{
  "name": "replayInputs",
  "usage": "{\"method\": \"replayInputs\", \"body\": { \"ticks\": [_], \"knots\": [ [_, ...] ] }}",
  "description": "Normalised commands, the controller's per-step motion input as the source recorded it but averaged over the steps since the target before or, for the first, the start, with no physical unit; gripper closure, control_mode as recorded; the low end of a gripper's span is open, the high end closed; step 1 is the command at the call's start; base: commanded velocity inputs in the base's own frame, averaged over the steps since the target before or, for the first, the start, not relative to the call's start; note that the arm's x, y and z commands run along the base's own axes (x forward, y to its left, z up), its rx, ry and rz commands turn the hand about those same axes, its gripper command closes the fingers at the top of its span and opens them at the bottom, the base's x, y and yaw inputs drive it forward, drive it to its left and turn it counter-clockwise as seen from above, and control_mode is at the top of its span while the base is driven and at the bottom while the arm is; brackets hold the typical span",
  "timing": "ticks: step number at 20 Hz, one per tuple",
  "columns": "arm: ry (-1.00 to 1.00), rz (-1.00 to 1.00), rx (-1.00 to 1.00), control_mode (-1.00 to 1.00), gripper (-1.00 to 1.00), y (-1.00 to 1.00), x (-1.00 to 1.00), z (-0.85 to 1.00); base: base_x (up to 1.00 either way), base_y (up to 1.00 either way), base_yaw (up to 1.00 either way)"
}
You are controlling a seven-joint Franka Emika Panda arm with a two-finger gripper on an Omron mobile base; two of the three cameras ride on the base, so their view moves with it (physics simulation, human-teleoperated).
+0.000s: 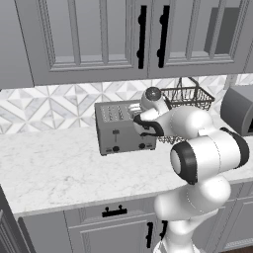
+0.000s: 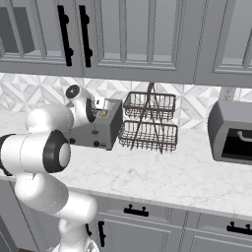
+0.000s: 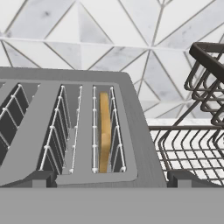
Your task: Start the toaster. Once the lever pops up, take the bread to the plate on the dining counter.
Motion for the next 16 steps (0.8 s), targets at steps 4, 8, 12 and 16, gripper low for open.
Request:
{"method": "replayInputs", "body": {
  "ticks": [4,8,12,16],
  "knots": [
    [0.0,0.0,0.0,-1.0,-1.0,0.0,0.0,0.0,0.0,0.0,0.0],
    [0.0,0.0,0.0,-1.0,-1.0,0.0,0.0,0.0,0.0,0.0,0.0],
    [0.0,0.0,0.0,-1.0,-1.0,0.0,0.0,0.0,0.0,0.0,0.0],
    [0.0,0.0,0.0,-1.0,-1.0,0.0,0.0,0.0,0.0,0.0,0.0]
  ]
}}
